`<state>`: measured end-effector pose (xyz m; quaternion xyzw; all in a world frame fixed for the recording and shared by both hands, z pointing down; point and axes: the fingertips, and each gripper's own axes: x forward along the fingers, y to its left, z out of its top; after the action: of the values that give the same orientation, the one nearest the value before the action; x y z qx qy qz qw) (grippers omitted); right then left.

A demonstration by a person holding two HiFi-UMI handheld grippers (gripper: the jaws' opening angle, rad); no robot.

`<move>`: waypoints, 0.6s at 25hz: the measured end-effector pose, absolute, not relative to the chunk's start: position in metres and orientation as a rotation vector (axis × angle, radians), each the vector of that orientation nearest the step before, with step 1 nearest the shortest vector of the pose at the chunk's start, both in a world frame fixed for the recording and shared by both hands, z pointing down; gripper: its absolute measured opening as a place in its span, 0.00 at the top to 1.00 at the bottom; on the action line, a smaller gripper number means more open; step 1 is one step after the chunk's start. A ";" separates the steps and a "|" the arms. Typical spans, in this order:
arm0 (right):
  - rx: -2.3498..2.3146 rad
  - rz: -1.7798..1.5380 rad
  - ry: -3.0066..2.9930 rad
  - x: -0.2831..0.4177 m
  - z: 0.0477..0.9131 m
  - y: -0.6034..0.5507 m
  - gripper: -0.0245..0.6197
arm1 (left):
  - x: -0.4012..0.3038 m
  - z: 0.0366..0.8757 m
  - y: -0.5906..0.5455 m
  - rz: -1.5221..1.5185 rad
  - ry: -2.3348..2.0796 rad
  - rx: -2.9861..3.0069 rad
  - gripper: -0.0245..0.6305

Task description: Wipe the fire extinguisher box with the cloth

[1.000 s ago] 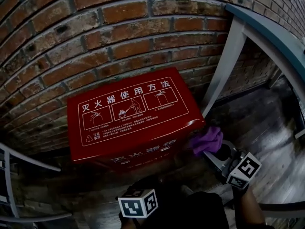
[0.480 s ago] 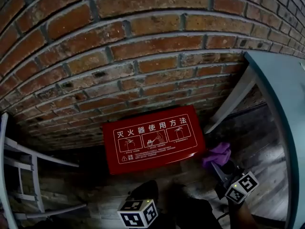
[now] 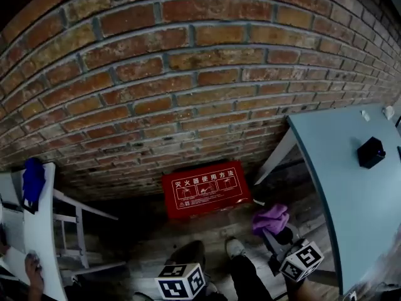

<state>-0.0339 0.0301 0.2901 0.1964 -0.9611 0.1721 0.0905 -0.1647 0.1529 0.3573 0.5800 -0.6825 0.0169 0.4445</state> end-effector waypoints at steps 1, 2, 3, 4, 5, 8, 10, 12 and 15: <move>0.588 0.532 -2.860 -0.034 0.272 0.041 0.81 | -0.164 0.339 0.161 0.036 -1.697 1.440 0.95; 0.592 0.548 -2.862 -0.034 0.256 0.051 0.81 | -0.163 0.321 0.168 0.028 -1.705 1.442 0.95; 0.594 0.556 -2.858 -0.034 0.242 0.060 0.81 | -0.164 0.304 0.175 0.019 -1.714 1.445 0.95; 0.594 0.557 -2.848 -0.033 0.231 0.067 0.81 | -0.164 0.289 0.180 0.011 -1.722 1.448 0.95; 0.595 0.558 -2.837 -0.031 0.221 0.072 0.82 | -0.164 0.275 0.184 0.003 -1.728 1.452 0.95; 0.601 0.577 -2.842 -0.026 0.187 0.082 0.82 | -0.166 0.235 0.193 -0.014 -1.766 1.466 0.95; 0.609 0.561 -2.853 -0.023 0.165 0.083 0.82 | -0.169 0.209 0.196 -0.023 -1.813 1.476 0.95; 0.638 0.517 -2.844 -0.018 0.146 0.083 0.82 | -0.170 0.184 0.197 -0.030 -1.864 1.492 0.95; 0.706 0.435 -2.823 -0.002 0.125 0.085 0.82 | -0.161 0.151 0.203 -0.003 -1.943 1.521 0.95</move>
<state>-0.0025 0.0848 0.1249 0.2388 -0.9547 0.1473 0.0995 -0.1608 0.2027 0.1508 0.5817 -0.7432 -0.0012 0.3306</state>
